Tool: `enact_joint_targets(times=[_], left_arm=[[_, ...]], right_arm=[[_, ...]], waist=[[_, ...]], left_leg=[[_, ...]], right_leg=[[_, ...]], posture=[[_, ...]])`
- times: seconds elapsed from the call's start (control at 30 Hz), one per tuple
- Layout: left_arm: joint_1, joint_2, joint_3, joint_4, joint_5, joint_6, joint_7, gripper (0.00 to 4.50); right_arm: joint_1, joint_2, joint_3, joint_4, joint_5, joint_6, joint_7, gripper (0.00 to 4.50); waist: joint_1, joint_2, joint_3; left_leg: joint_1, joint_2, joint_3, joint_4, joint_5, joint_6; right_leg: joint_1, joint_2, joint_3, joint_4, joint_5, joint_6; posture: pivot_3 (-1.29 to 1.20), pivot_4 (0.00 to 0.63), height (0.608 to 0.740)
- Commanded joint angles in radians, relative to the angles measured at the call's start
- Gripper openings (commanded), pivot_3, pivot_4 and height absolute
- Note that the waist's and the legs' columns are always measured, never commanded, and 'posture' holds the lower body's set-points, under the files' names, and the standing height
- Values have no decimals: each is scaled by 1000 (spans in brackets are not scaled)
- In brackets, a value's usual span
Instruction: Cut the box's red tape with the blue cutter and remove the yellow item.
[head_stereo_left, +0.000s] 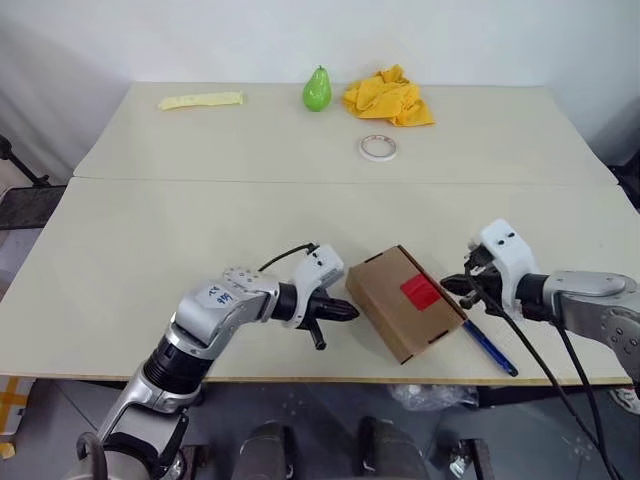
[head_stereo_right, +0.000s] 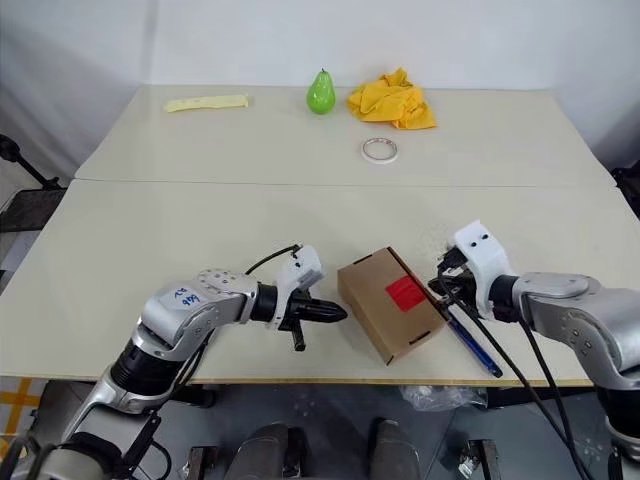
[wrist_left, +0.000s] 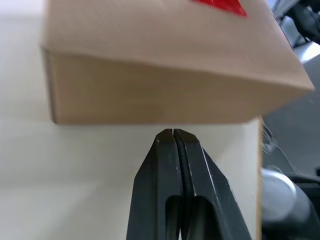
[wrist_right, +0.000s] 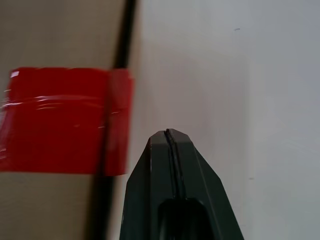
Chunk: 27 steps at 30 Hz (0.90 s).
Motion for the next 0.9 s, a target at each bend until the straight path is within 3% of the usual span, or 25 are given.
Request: enact_joint_targets(times=[0.03, 0.37, 0.6, 0.7, 0.9], left_arm=[[-31, -19, 18, 63, 41, -80, 25, 0], [-133, -60, 22, 207, 91, -186, 6, 0], [-149, -62, 1, 225, 108, -204, -32, 0], [-150, -28, -1, 234, 126, -222, -57, 0], [-179, 81, 44, 352, 135, -300, -161, 0]], right_arm=[[-32, 57, -16, -68, 47, 60, -18, 18], [-93, 221, -5, -81, 11, 149, -117, 18], [-83, 197, 2, -46, -87, 138, -130, 18], [-73, 177, -31, -72, -130, 128, -150, 18], [-36, 159, -217, -222, -120, 220, -173, 18]], waist=[[0, 0, 0], [1, 0, 0], [0, 0, 0], [-1, 0, 0], [-4, 0, 0]], left_leg=[[0, 0, 0, 0, 0, 0], [-1, 0, 1, 0, 0, 0], [-10, 0, 7, 4, 0, 0], [-11, 0, 10, 4, 0, 0], [-13, 1, 11, 4, 1, -1]], right_leg=[[0, 0, 0, 0, 0, 0], [-2, 0, 0, 2, 0, 0], [-10, 0, 0, 4, 0, 0], [-11, 0, -1, 5, 0, 0], [-15, 0, 0, 6, 0, 0]], posture=[[0, 150, 740], [0, 150, 740], [0, 150, 740], [0, 150, 740], [0, 150, 740]])
